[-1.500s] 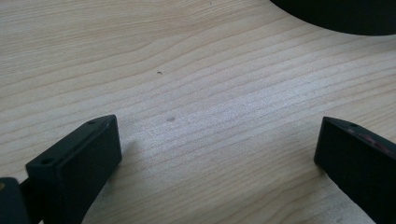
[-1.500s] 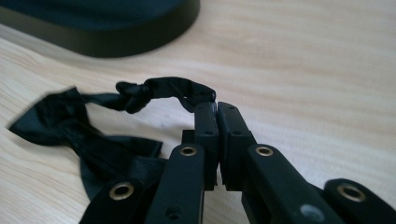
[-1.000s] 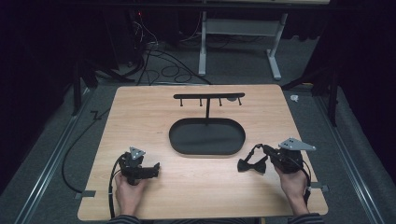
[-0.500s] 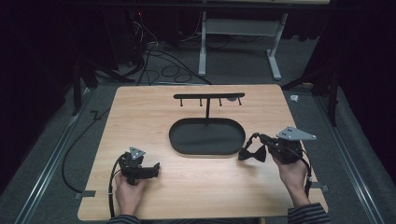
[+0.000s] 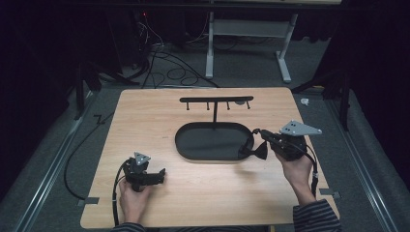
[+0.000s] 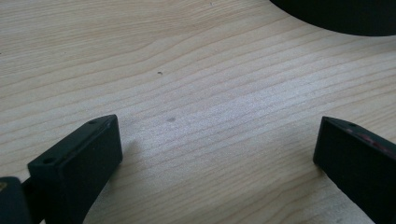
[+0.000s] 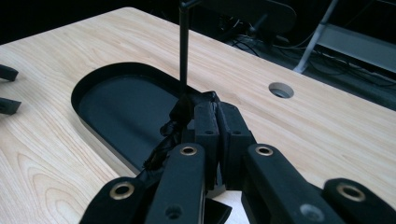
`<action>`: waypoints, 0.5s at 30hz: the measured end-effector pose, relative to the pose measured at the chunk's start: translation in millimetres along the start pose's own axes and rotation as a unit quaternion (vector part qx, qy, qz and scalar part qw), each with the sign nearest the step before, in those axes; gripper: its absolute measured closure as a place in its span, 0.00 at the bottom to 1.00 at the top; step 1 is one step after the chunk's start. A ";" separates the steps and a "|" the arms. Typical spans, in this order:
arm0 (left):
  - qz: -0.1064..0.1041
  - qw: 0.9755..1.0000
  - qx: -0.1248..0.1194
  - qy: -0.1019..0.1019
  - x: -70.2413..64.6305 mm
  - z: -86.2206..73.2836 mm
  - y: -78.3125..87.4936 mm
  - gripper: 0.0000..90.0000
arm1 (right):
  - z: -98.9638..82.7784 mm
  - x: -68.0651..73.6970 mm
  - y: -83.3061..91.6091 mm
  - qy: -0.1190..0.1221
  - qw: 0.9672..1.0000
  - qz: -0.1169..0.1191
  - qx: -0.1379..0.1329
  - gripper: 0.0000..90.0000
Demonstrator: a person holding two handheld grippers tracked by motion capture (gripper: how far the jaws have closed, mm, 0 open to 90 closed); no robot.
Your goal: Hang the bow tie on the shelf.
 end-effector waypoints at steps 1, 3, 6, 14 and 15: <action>0.000 1.000 0.000 0.000 0.0 0.0 0.0 0.02 | 1.7 -0.4 -1.2 0.003 1.000 0.002 -0.001 0.99; 0.000 1.000 0.000 0.000 0.0 0.0 0.0 0.02 | 4.7 -0.6 -2.8 0.004 1.000 0.004 0.000 0.99; 0.000 1.000 0.000 0.000 0.0 0.0 0.0 0.02 | 8.1 -0.8 -4.6 0.003 1.000 0.008 -0.001 0.99; -0.001 1.000 -0.001 0.000 -0.1 -0.1 0.1 0.02 | 16.2 -1.4 -10.6 0.010 1.000 0.015 0.001 0.99; -0.001 1.000 -0.001 0.000 -0.2 -0.1 0.2 0.02 | 17.3 -1.3 -11.3 0.009 1.000 0.016 0.000 0.99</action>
Point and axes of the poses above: each handheld gripper's, and its own axes: y roughly backward along the jaws, z roughly out of its top, x roughly to its left, the point moved 1 cm from there along -y, roughly forward along the jaws, and after that the axes turned 14 degrees about z, right-handed, at the moved point
